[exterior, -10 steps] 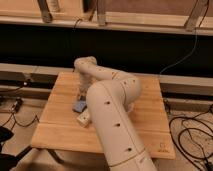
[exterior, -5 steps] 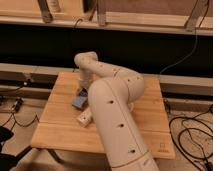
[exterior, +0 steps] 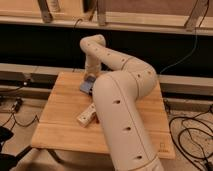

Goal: Place the white sponge in the ceramic bowl

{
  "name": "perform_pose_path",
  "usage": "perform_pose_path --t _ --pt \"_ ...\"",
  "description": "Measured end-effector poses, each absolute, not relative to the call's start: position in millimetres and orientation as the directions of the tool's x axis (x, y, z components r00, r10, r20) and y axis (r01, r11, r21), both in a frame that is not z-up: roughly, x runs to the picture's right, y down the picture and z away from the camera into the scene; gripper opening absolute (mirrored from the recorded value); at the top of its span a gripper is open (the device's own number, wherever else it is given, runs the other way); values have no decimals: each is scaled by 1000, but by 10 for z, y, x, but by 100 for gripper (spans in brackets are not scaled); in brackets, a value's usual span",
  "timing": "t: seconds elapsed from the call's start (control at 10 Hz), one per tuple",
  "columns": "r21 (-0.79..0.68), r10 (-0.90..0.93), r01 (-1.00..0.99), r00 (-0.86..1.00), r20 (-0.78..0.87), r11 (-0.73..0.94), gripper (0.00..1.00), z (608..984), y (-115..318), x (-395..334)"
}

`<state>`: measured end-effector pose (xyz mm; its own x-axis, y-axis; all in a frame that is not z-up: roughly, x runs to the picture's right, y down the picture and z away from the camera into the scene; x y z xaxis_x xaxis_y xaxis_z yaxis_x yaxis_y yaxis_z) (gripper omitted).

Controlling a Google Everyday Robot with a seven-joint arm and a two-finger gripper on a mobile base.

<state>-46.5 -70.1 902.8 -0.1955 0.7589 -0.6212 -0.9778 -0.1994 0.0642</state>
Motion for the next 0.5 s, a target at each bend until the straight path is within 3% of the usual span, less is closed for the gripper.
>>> perform_pose_path --t 0.5 --pt "229 694 -881 -468 -547 -414 0 8762 -825 739"
